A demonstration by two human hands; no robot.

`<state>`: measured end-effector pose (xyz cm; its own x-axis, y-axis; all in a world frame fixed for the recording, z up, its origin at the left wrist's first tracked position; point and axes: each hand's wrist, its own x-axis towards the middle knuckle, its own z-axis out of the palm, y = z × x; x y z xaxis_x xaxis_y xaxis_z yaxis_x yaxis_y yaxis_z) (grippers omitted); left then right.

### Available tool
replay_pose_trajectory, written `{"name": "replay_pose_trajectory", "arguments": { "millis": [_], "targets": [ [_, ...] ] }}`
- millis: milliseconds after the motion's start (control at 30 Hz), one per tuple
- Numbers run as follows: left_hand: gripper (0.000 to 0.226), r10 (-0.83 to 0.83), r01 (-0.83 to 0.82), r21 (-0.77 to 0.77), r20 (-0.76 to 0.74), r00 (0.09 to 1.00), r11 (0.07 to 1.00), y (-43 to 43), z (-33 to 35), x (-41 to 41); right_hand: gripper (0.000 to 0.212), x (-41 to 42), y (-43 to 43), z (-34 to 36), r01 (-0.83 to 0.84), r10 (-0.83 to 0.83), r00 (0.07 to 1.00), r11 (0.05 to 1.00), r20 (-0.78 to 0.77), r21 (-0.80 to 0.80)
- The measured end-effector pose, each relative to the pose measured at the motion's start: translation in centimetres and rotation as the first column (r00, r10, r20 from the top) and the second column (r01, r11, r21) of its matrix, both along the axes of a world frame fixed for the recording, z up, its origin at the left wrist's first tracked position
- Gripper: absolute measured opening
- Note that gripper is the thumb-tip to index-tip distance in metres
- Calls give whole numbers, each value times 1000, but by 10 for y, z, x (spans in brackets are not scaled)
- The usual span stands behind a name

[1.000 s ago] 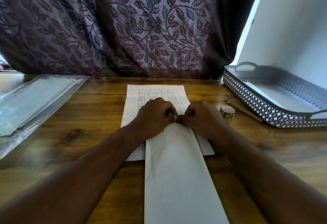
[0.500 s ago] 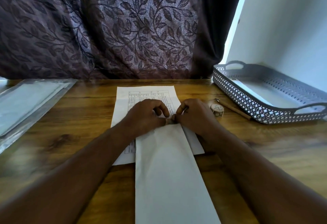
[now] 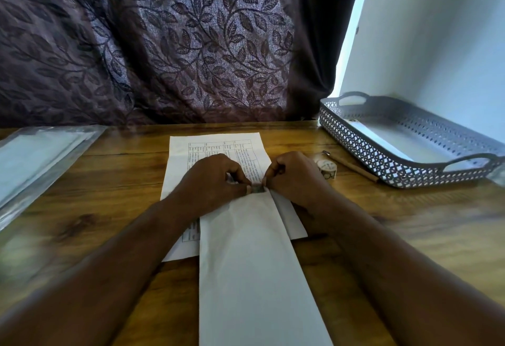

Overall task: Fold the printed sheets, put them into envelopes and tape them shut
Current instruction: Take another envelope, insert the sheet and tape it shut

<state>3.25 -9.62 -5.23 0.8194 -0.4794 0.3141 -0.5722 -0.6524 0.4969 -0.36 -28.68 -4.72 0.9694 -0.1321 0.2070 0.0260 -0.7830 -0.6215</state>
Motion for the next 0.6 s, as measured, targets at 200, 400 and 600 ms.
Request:
{"name": "replay_pose_trajectory", "arguments": {
  "millis": [200, 400, 600],
  "targets": [
    [13, -16, 16, 11, 11, 1000, 1000, -1, 1, 0, 29, -4, 2, 4, -52, 51, 997, 998, -61, -17],
    [13, -14, 14, 19, -27, 1000, 1000, 0, 2, 2, 18, -4, -4, 10, -78, 78, 991, 997, -107, 7],
    [13, -14, 11, -34, -115, 993, 999, -2, 4, 2, 4, 0, -5, 8, -27, 40, 991, 994, -129, 103]
  ]
}}
